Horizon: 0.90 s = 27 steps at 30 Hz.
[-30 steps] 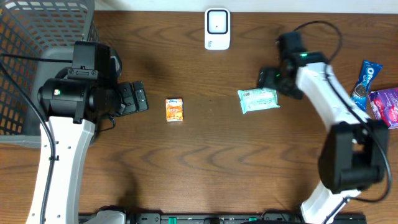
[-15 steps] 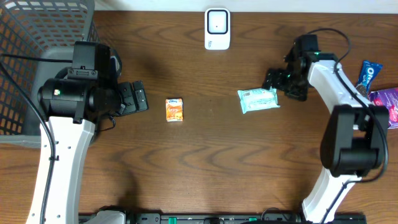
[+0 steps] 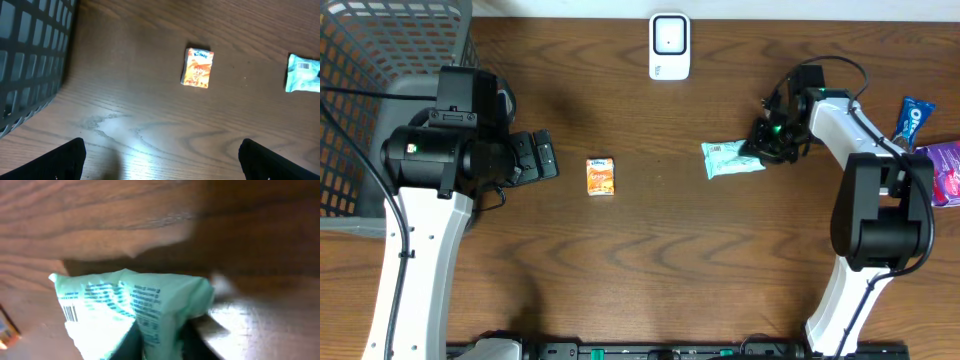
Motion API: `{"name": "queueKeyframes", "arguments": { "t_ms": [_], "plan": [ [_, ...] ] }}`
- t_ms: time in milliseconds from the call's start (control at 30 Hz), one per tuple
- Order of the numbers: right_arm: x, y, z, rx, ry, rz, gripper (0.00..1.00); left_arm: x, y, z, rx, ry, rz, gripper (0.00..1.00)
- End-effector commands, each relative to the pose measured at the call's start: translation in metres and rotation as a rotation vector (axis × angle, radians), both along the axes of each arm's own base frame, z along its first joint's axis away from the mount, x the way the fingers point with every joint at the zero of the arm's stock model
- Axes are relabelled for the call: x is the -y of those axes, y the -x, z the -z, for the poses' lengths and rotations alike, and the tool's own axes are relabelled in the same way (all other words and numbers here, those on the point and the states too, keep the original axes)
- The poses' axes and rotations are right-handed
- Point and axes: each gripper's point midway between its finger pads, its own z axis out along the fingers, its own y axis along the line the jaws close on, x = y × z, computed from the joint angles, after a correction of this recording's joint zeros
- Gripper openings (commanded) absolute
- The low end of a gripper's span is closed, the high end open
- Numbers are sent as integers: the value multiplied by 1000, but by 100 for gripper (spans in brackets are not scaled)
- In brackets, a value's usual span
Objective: Scan the item barcode
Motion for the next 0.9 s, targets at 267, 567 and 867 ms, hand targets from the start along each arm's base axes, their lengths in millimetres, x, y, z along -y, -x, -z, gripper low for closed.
{"name": "queueKeyframes", "arguments": {
  "t_ms": [267, 567, 867],
  "plan": [
    [-27, -20, -16, 68, -162, -3, 1, -2, -2, -7, 20, -9, 7, 98],
    [-19, -79, -100, 353, 157, 38, 1, -2, -2, -7, 20, -8, 7, 98],
    [24, -63, -175, 559, 1283, 95, 1, -2, -2, -7, 20, -9, 7, 98]
  ]
}}
